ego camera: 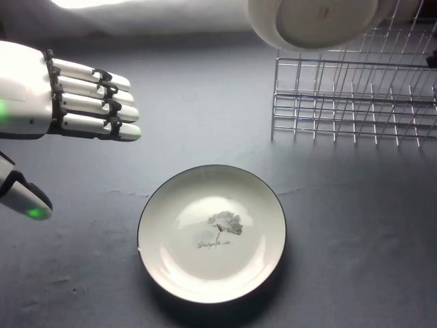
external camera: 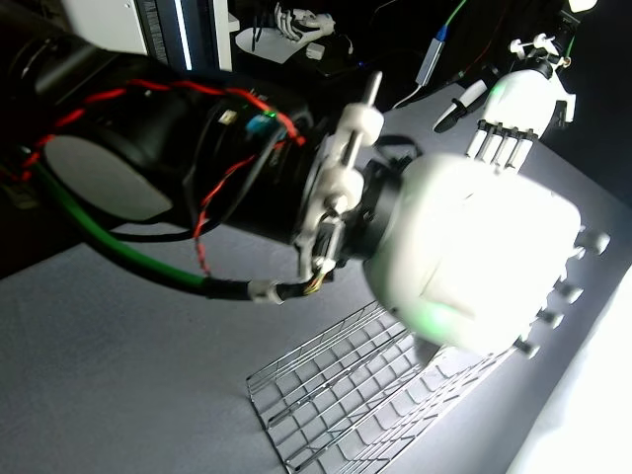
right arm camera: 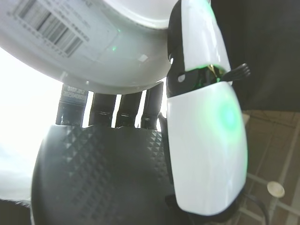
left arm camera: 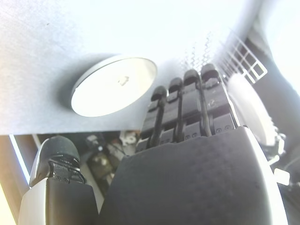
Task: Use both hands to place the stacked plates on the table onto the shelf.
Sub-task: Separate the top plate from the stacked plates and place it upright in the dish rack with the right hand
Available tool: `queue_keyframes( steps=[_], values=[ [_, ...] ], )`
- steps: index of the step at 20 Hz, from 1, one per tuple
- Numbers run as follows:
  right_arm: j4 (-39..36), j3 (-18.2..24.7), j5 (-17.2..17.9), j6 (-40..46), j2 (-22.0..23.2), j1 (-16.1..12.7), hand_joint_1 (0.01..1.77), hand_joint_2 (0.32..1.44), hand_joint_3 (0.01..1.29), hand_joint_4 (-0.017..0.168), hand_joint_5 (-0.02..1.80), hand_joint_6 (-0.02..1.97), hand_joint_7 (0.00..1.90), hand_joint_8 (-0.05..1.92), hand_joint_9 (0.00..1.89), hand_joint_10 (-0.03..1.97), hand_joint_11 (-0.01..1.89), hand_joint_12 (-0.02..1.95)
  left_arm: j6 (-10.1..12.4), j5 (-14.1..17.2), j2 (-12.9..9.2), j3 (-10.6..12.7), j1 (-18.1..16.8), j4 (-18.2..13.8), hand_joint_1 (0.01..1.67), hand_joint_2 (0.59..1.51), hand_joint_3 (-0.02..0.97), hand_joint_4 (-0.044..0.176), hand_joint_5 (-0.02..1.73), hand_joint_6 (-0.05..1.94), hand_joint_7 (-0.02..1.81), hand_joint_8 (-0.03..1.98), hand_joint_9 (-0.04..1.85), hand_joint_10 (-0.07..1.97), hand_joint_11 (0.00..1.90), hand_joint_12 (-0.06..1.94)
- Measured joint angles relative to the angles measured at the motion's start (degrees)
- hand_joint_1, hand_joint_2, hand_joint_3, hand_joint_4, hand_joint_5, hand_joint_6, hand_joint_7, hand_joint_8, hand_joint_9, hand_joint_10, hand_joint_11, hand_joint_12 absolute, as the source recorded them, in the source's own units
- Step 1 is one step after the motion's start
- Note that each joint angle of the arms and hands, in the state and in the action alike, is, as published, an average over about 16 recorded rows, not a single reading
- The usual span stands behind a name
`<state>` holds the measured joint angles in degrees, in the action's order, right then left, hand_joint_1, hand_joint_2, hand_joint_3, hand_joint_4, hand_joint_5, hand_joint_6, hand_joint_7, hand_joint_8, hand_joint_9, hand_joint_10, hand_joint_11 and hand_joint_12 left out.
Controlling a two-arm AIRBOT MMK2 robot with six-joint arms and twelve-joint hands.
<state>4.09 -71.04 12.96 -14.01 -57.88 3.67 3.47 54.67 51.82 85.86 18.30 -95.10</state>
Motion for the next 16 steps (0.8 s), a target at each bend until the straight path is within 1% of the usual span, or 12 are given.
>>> queue_keyframes(
  steps=[5, 9, 16],
  values=[
    [0.1, 0.2, 1.1, -0.1, 1.6, 2.5, 1.40, 0.97, 0.01, -0.008, 0.91, 0.97, 1.07, 0.77, 1.02, 1.11, 0.94, 1.45, 0.0, 0.0, 0.1, 0.0, -0.3, 0.0, 0.01, 1.059, 0.006, 0.000, 0.02, 0.00, 0.02, -0.01, 0.02, 0.00, 0.01, 0.00],
    [0.3, 0.1, 2.8, -0.1, 2.4, 4.8, 1.40, 0.97, 0.01, -0.008, 0.91, 0.97, 1.07, 0.78, 1.02, 1.11, 0.95, 1.44, 0.0, 0.0, 0.1, -0.1, -0.3, 0.0, 0.01, 1.059, 0.006, 0.000, 0.02, 0.00, 0.02, -0.01, 0.02, 0.00, 0.01, 0.00],
    [0.5, -1.3, 4.8, -0.1, 3.1, 8.4, 1.39, 0.97, 0.01, -0.008, 0.90, 0.97, 1.06, 0.80, 1.02, 1.15, 0.94, 1.47, 0.5, 0.2, 0.4, -0.6, 1.2, 0.2, 0.01, 1.060, 0.006, 0.000, 0.02, 0.00, 0.02, -0.01, 0.02, 0.00, 0.01, 0.00]
  ],
)
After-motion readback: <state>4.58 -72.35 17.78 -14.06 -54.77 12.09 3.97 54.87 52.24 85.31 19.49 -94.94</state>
